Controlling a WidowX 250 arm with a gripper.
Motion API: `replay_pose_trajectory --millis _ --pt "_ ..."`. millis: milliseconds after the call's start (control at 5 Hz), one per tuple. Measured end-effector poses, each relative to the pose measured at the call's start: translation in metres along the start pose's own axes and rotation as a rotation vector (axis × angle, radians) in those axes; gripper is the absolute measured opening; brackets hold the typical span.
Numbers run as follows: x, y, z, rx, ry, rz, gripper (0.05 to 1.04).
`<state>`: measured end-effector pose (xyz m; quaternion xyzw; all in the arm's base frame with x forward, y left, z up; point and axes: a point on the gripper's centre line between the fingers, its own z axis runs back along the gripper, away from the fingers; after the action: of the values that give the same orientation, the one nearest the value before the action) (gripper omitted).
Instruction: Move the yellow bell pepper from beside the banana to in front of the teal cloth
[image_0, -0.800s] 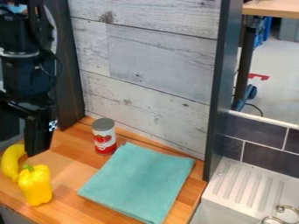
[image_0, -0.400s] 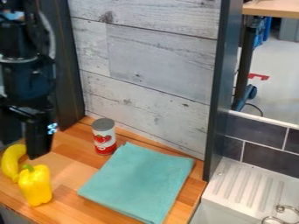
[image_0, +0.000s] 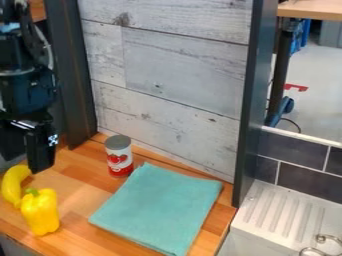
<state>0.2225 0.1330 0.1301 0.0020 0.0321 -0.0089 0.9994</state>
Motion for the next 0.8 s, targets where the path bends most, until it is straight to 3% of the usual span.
replay_pose_trajectory --millis 200,800 --pt "0.010 0.010 -0.022 0.007 0.035 -0.009 1.001" --pt "0.016 0.022 -0.048 0.018 0.096 -0.027 1.001"
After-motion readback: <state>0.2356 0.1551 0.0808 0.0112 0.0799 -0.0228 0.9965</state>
